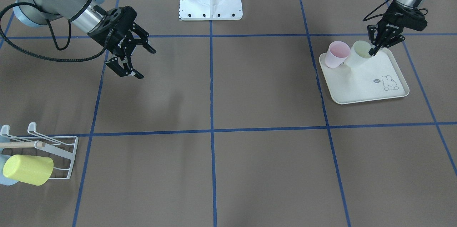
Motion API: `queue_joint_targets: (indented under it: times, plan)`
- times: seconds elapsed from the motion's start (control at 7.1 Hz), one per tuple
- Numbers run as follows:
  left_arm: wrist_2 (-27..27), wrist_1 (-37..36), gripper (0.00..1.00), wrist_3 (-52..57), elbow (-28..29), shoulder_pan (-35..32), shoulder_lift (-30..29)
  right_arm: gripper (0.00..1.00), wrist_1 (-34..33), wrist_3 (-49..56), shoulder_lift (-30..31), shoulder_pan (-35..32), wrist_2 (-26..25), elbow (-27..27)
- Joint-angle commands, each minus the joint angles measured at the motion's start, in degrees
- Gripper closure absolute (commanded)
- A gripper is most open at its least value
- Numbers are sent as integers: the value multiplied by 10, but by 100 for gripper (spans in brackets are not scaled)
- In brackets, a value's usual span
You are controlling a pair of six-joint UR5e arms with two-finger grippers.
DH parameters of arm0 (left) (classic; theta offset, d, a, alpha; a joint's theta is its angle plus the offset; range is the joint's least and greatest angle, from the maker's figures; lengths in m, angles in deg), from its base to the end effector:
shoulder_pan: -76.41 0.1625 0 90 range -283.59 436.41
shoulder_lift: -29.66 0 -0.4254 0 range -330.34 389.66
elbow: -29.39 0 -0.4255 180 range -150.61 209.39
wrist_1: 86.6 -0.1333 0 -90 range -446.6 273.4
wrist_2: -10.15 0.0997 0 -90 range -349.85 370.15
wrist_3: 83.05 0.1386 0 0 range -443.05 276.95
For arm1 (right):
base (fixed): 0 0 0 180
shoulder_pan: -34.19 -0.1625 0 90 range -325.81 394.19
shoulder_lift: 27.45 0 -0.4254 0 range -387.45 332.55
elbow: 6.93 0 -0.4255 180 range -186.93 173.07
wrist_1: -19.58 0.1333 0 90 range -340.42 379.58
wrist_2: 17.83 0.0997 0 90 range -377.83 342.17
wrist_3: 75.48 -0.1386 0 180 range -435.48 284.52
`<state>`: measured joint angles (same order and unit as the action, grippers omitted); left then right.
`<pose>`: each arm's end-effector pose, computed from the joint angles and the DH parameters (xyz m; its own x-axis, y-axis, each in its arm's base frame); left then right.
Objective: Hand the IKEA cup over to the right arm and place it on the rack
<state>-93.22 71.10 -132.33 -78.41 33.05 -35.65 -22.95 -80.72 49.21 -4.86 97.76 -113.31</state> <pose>0.2294 -0.3559 0.5788 0.6088 0.2981 -0.7352 0.1637 0.8596 0.4840 -0.4288 -0.4424 0.2960 0.2558 -0.9490 0.1844 0.1494 0.2273 0.9623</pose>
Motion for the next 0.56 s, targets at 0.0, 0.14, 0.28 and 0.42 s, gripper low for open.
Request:
queue_joint_targets:
  times: [0.0,0.14,0.28,0.42]
  plan:
    - [-120,-5,100,64,-27,-146,-8,1,1,0,-27,28,-3,12]
    - [-152,-8,100,39,-61,-159,-10,1,1,-6,-36,44,-5,14]
    - [-157,-5,100,-86,-86,-158,-50,1,7,-7,-38,56,-12,13]
    - [-159,-3,100,-224,-99,-149,-107,1,38,-13,-42,71,-25,15]
